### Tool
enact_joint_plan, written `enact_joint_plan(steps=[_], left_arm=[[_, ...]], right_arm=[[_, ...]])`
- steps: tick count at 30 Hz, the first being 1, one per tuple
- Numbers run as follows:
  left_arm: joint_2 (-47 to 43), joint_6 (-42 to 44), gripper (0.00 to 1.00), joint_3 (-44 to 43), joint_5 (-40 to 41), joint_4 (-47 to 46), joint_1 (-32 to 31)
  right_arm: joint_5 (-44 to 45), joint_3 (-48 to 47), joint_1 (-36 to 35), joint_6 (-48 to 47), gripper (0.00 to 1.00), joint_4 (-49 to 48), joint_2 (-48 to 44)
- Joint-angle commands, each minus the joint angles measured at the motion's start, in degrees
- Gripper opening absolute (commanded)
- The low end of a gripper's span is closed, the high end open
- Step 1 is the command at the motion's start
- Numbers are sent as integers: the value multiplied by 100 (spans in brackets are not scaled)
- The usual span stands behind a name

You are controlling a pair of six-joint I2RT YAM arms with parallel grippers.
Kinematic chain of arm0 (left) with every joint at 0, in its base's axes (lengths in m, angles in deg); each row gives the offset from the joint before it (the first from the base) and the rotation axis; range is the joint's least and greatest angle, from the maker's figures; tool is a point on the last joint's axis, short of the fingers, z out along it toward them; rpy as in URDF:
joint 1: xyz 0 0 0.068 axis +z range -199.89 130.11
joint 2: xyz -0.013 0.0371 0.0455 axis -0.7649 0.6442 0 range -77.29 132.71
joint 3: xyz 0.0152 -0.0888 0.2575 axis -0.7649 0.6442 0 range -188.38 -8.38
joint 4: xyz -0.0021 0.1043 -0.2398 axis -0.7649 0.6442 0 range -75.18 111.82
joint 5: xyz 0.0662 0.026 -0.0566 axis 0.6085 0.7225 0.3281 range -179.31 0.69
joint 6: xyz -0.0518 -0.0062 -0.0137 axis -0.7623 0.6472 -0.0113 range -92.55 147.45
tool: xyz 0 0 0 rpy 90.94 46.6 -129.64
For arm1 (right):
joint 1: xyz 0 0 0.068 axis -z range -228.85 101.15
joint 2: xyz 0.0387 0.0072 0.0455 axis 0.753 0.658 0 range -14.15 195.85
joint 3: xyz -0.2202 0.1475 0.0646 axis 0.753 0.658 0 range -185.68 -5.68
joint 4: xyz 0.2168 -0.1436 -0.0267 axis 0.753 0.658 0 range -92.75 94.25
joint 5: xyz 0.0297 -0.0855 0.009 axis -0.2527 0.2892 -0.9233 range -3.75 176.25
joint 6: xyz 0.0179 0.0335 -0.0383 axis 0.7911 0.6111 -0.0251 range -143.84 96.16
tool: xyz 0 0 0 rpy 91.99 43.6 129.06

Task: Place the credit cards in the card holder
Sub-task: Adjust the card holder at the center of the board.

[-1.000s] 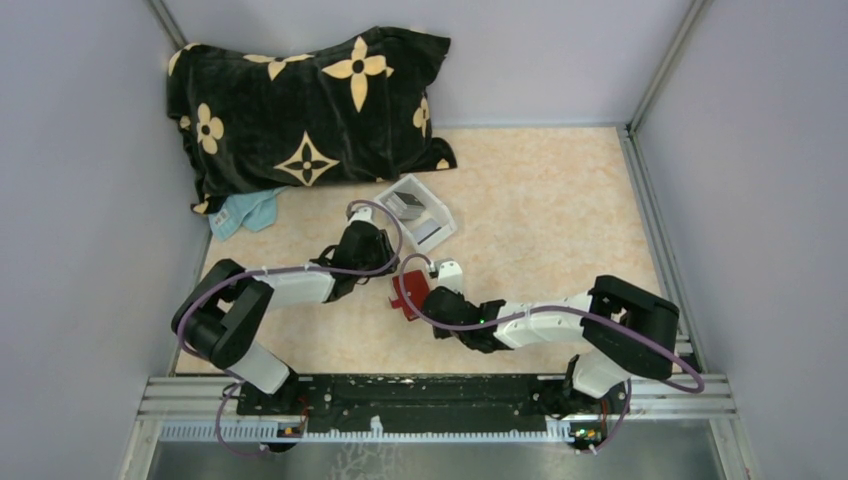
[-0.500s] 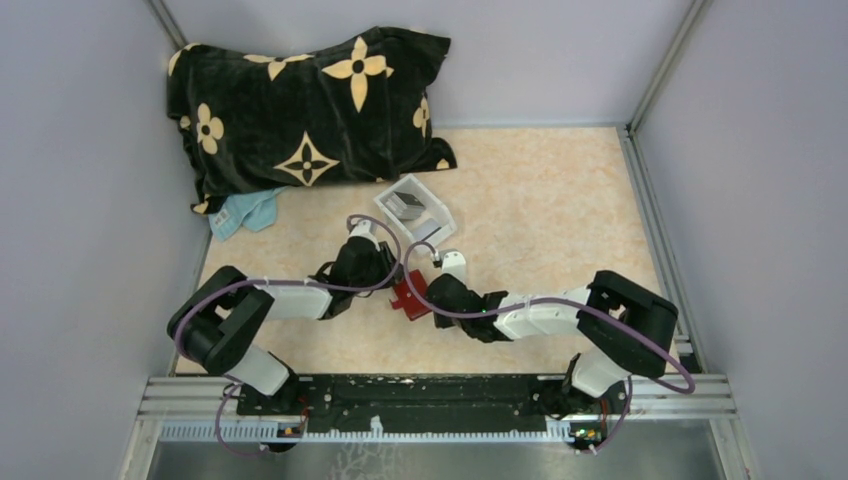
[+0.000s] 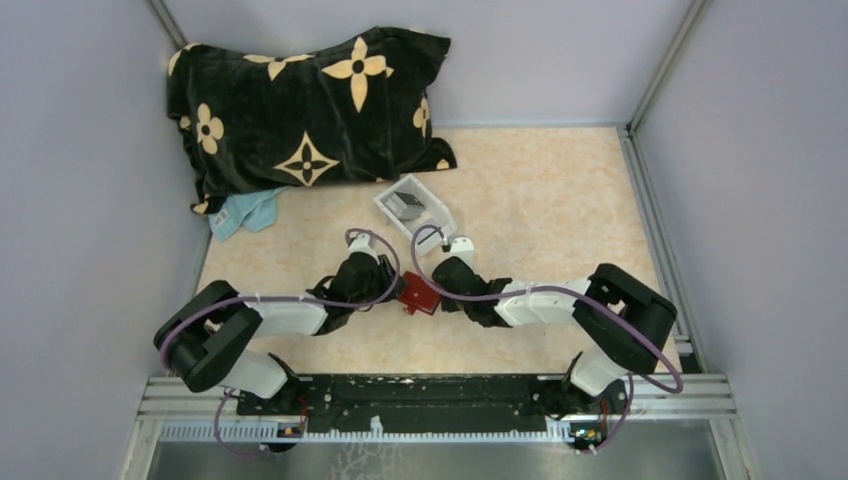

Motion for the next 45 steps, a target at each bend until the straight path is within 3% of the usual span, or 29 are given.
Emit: enact_joint_plan(steps=[1,11,35,45], left_arm=[[-89,-217,40,388,-115,1010,-239],[-268,-501,41,493,-21,979,-627],[1035,-843,43,-518,205,935,-1755],[1506,-814,44,-1043,143,914,-2019]], right_arm=[[-91,-275,172,-144,0,-166,233],[-456,-485,820,-522,0,-299,384],[-1199,-1694,1750,-1217,0,-265,1479],[-955,-1880,1828,-1429,0,-74,1334]])
